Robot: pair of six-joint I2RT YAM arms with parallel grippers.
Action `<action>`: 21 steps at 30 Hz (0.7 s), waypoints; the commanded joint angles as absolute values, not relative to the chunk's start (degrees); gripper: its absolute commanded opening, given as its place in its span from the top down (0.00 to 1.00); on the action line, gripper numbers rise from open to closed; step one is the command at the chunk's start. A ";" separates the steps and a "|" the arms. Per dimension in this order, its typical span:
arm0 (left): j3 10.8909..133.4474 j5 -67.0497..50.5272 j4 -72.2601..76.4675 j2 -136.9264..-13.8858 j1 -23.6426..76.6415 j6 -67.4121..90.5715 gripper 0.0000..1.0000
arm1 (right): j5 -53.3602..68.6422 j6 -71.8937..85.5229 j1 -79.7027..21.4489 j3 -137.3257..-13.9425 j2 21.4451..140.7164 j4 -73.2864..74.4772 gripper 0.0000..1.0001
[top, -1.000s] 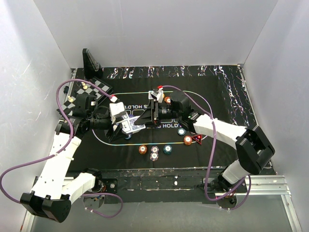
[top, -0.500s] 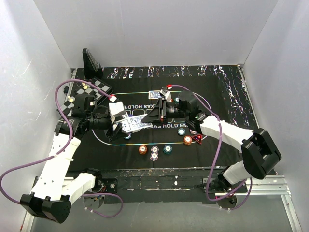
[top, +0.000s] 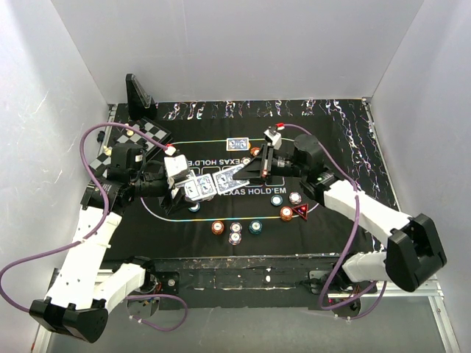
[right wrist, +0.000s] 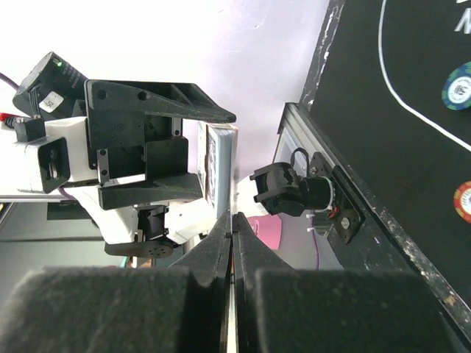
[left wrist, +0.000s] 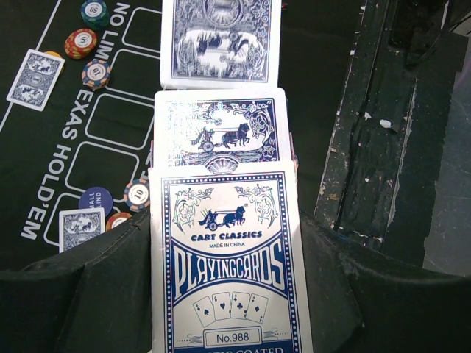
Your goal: Distribute texas hold em gaming equipment
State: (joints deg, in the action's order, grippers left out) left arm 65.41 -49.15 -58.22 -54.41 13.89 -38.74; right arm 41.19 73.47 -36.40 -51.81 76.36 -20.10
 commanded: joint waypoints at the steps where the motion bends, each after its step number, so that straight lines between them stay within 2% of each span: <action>1: 65.39 -51.59 -56.87 -53.09 13.80 -38.76 0.85 | 42.80 71.11 -32.79 -48.70 70.59 -17.06 0.96; 9: 65.48 -52.03 -57.83 -53.44 13.89 -39.20 0.85 | 43.95 61.82 -21.55 -42.62 66.53 -5.05 0.98; 15: 65.74 -52.30 -57.92 -53.53 13.89 -39.02 0.86 | 36.76 49.33 -18.54 -44.56 72.50 9.47 0.99; 21: 66.00 -52.03 -58.44 -53.26 13.80 -39.37 0.85 | 30.68 44.57 -18.46 -44.03 79.97 9.76 0.99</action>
State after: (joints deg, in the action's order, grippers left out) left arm 65.39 -50.22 -58.30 -54.37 13.89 -38.85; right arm 35.77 50.74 -18.63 -43.33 77.08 7.07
